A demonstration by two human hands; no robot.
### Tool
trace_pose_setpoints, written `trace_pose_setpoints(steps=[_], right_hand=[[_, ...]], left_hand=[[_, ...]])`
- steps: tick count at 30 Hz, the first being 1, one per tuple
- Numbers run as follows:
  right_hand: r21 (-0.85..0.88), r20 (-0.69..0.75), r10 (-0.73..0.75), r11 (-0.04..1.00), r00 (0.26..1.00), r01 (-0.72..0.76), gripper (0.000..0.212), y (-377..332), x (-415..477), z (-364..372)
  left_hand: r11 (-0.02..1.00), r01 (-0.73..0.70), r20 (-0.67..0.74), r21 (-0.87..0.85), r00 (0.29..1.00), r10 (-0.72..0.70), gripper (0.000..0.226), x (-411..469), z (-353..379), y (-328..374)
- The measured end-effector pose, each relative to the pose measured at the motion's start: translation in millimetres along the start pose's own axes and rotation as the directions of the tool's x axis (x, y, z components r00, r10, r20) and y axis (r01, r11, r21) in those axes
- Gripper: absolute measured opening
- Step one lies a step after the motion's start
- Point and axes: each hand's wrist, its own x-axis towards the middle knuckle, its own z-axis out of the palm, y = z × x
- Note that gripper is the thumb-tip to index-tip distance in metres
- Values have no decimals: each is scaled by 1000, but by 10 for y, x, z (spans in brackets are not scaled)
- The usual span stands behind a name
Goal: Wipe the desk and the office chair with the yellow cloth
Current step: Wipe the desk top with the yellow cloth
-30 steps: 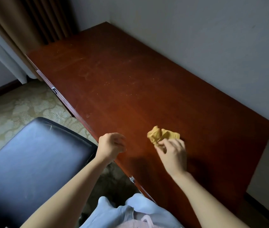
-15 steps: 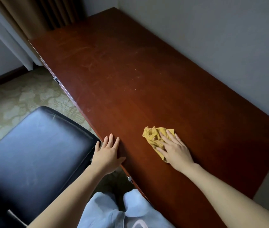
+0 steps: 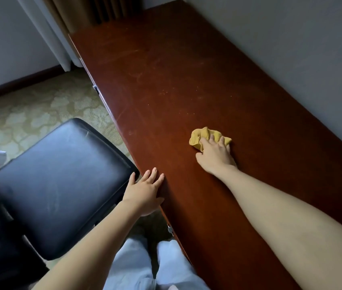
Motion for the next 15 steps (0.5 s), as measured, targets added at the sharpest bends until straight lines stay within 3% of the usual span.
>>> trace_pose_setpoints(steps=[7, 12, 15], right_hand=[[-8, -137, -359, 933, 923, 361, 29, -356, -617, 396], [18, -314, -530, 826, 788, 563, 27, -169, -1192, 602], [16, -345, -619, 748, 705, 664, 23, 82, -1427, 736]], left_hand=[[1000, 2, -13, -22, 1000, -2, 70, -15, 4, -14], [1000, 8, -80, 0, 997, -8, 67, -13, 64, -6], [995, 15, -134, 95, 991, -2, 73, 6, 61, 8]])
